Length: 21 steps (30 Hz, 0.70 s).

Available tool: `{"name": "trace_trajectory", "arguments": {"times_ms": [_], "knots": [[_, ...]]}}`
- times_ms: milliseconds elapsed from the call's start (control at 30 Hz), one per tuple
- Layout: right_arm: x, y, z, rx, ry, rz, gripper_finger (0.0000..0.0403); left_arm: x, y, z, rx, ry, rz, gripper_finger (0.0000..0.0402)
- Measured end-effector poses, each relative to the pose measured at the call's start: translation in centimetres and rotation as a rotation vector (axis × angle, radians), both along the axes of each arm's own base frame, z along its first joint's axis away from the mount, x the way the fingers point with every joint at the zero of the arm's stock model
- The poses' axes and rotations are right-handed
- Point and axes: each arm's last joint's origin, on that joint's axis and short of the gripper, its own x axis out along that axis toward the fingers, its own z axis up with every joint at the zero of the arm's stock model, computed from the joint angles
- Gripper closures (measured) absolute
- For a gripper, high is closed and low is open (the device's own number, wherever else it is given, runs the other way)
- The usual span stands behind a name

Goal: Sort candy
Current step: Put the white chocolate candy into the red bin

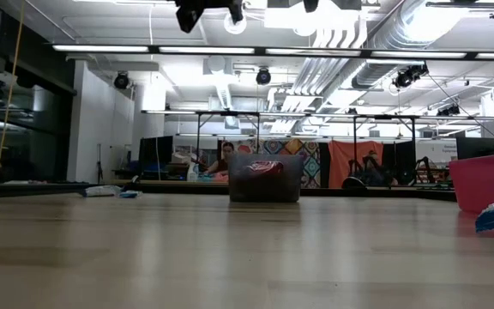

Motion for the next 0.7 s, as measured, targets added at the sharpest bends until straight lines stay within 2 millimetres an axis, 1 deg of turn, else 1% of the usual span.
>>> {"name": "trace_trajectory", "arguments": {"times_ms": [167, 367, 467, 700], "knots": [[1.7, 0.1, 0.7, -0.078, 0.121, 0.007, 0.0204, 0.2, -0.4, -0.1, -0.001, -0.001, -0.018, 0.0401], [3.1, 0.3, 0.5, -0.087, 0.197, 0.009, 0.0204, 0.2, -0.5, -0.2, -0.001, 0.002, -0.02, 0.0401], [3.5, 0.2, 0.4, -0.088, 0.191, -0.019, 0.0204, 0.2, -0.5, -0.1, 0.0, 0.0, -0.018, 0.0401], [3.5, -0.1, 0.4, -0.079, 0.196, -0.113, 0.0204, 0.2, -0.5, -0.1, 0.0, -0.003, -0.019, 0.0401]]}}
